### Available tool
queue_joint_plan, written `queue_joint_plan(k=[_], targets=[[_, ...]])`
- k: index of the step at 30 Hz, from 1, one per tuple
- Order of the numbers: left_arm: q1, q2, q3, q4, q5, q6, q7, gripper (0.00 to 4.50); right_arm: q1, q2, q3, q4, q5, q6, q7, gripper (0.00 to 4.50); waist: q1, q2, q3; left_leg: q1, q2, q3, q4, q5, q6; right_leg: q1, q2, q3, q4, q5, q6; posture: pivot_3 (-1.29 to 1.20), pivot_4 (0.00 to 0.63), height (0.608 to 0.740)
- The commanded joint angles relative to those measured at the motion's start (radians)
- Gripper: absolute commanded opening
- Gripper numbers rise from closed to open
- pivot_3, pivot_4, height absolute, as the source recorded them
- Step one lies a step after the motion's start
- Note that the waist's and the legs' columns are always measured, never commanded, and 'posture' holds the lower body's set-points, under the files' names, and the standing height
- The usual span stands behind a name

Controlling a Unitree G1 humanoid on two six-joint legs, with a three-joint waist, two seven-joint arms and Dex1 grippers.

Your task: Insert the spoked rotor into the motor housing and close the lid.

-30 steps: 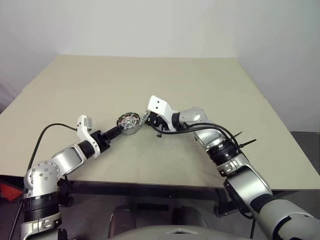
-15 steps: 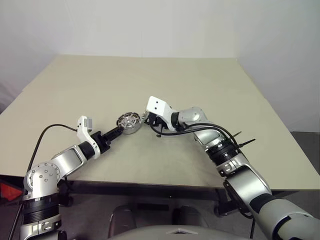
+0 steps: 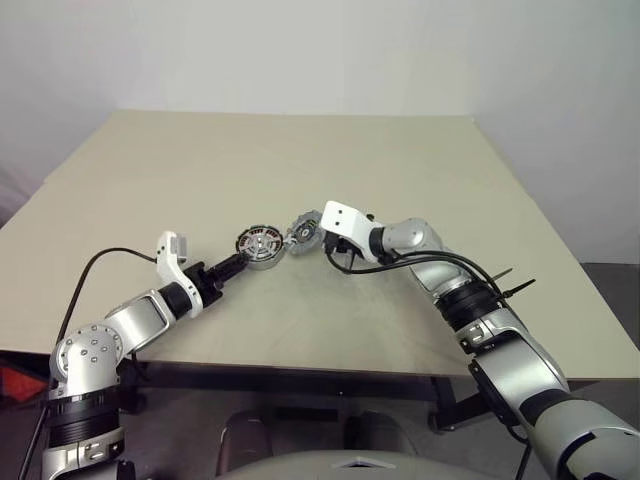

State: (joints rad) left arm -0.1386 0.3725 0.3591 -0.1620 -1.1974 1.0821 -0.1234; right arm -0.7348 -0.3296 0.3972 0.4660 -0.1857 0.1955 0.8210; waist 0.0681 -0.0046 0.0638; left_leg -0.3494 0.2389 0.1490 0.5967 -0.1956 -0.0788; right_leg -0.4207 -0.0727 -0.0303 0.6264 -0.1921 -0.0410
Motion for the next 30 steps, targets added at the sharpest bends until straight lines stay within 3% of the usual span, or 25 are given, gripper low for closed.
queue_joint_plan(k=[1, 14, 30], targets=[[-0.006, -0.002, -0.003, -0.031, -0.015, 0.001, -0.006, 2.56, -0.051, 0.012, -0.043, -0.072, 0.017, -0.004, -0.019, 0.08, 0.000, 0.000, 0.000, 0.000, 0.000, 0.000, 0.000, 0.000, 0.000, 0.000, 0.000, 0.000, 0.000, 0.000, 0.000, 0.00, 0.000, 0.740], [0.012, -0.006, 0.000, -0.033, -0.012, -0.007, 0.002, 2.56, -0.085, 0.058, -0.066, -0.283, 0.075, 0.127, 0.023, 0.08, 0.000, 0.000, 0.000, 0.000, 0.000, 0.000, 0.000, 0.000, 0.000, 0.000, 0.000, 0.000, 0.000, 0.000, 0.000, 0.00, 0.000, 0.740], [0.000, 0.033, 0.060, -0.030, -0.022, -0.014, 0.014, 2.56, -0.063, 0.220, -0.003, -0.041, 0.028, 0.085, -0.090, 0.08, -0.001, 0.000, 0.000, 0.009, 0.000, 0.000, 0.000, 0.000, 0.000, 0.008, 0.000, 0.000, 0.000, -0.004, 0.007, 0.00, 0.000, 0.740]])
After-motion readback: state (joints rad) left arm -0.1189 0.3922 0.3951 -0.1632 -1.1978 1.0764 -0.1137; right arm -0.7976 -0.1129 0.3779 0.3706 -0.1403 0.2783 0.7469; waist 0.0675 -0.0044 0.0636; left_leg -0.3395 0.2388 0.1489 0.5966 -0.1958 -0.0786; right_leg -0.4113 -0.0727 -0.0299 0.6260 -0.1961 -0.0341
